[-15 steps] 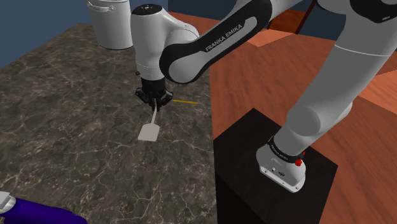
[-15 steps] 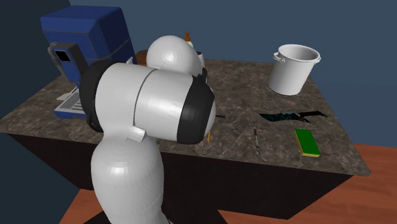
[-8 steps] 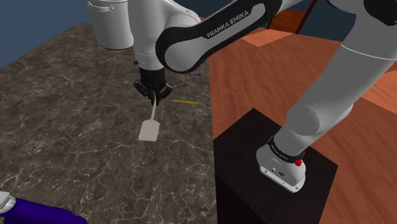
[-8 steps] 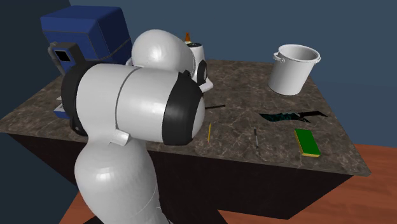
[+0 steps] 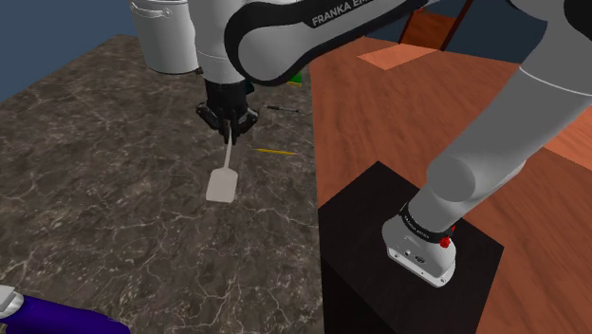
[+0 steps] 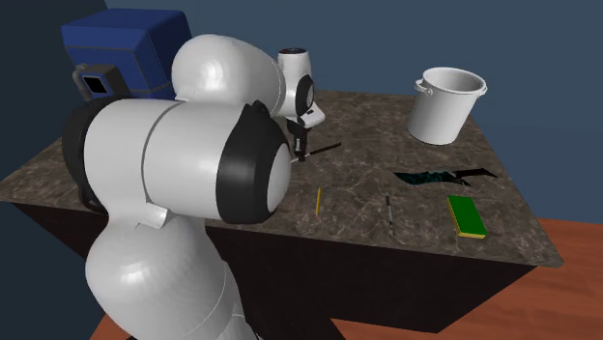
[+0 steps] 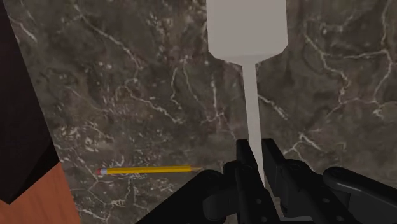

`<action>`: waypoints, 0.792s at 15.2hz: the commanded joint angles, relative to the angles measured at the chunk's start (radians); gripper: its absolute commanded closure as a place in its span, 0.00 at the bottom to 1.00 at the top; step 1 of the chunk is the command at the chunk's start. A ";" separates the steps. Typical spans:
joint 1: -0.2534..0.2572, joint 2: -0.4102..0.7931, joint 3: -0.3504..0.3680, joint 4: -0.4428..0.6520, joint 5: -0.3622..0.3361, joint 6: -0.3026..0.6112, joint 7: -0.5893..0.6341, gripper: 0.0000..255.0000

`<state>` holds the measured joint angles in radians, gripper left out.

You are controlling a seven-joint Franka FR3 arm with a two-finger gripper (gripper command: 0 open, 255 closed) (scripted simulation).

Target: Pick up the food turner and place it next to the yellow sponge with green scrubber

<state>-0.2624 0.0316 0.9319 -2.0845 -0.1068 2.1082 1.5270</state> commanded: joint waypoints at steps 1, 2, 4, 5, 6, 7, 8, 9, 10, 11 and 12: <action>-0.004 -0.023 -0.001 0.013 0.023 -0.026 -0.018 1.00; -0.004 -0.030 -0.001 0.020 0.030 -0.037 -0.023 1.00; -0.032 -0.082 -0.030 -0.019 0.077 -0.025 -0.102 1.00; -0.042 -0.105 -0.047 -0.037 0.097 -0.020 -0.139 1.00; -0.051 -0.125 -0.065 -0.054 0.114 -0.016 -0.176 1.00; -0.060 -0.143 -0.082 -0.070 0.129 -0.012 -0.210 1.00; -0.068 -0.160 -0.101 -0.084 0.142 -0.008 -0.244 1.00; -0.076 -0.174 -0.120 -0.097 0.153 -0.005 -0.277 1.00; -0.083 -0.186 -0.138 -0.109 0.162 -0.002 -0.308 1.00; -0.092 -0.197 -0.156 -0.120 0.169 0.001 -0.339 1.00; -0.100 -0.206 -0.174 -0.130 0.174 0.003 -0.368 1.00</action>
<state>-0.3537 -0.1633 0.7766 -2.1988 0.0599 2.1040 1.1925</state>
